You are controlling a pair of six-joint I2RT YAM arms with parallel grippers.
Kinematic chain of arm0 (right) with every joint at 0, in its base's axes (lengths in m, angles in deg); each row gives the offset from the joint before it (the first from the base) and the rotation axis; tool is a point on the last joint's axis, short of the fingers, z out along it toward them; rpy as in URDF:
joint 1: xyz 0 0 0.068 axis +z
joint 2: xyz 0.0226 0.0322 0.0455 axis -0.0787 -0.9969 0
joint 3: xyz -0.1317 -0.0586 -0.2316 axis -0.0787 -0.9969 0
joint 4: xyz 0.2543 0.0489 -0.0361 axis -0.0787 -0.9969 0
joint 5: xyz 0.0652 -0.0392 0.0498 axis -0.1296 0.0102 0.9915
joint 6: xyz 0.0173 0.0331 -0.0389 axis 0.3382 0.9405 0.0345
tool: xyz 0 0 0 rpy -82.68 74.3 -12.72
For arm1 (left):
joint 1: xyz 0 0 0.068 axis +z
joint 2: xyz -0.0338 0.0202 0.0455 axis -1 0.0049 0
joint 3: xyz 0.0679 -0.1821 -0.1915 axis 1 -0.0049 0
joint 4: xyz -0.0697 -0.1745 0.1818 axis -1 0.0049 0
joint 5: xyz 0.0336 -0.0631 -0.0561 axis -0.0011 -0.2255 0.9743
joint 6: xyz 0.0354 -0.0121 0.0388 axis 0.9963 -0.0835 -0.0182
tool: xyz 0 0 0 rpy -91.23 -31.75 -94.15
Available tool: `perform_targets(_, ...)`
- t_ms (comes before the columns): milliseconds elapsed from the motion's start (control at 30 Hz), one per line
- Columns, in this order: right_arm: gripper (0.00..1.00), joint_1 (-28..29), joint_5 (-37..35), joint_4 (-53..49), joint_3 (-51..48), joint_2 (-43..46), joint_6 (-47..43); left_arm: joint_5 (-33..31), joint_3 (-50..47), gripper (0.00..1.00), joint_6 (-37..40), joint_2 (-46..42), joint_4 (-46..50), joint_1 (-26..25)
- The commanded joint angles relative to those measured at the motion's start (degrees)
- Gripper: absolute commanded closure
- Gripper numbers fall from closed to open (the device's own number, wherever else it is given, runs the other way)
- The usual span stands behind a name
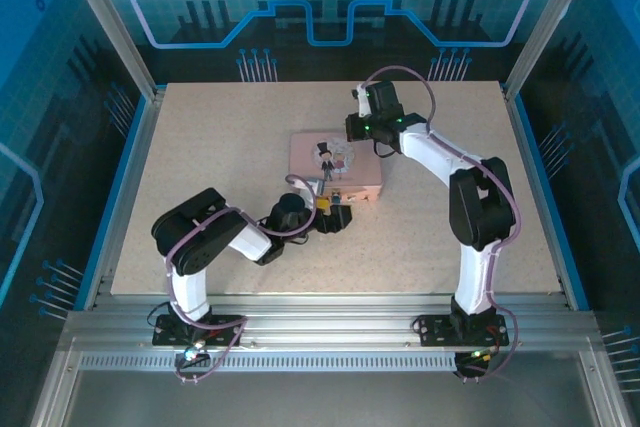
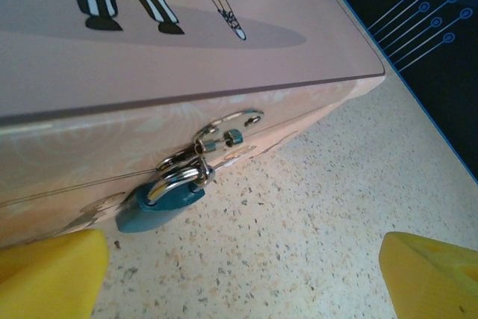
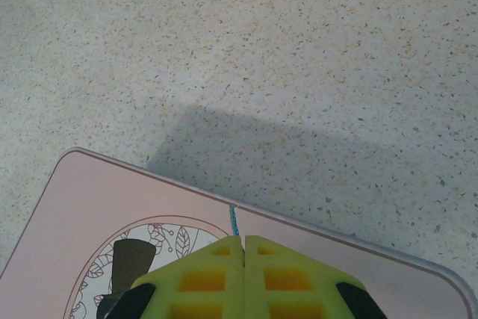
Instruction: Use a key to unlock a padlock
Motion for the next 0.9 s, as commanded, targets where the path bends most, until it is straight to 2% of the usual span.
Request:
perform_targets(0, 1.0, 0.1, -1.3, -0.5, 2.2, -1.1, -0.7, 0.2, 1.7, 0.06, 1.4, 1.5, -2.7, -0.2)
perform_targets(167, 1.0, 0.1, -9.3, -6.4, 7.9, -4.1, -1.2, -2.2, 2.2, 0.05, 4.0, 1.1, -1.9, -1.2)
perform_targets(433, 1.0, -1.5, -17.7, -16.4, 18.4, -11.7, -0.3, -7.3, 3.1, 0.02, 7.9, 1.3, -1.5, -3.6)
perform_targets(667, 1.0, -2.7, -17.8, -19.5, 21.9, -16.1, -1.3, -7.6, 4.7, 0.01, 9.3, 2.3, -1.6, -4.0)
perform_targets(867, 1.0, -2.6, -15.3, -18.5, 19.3, -16.2, -1.1, -4.8, 6.2, 0.01, 7.9, 3.5, -2.0, -4.0)
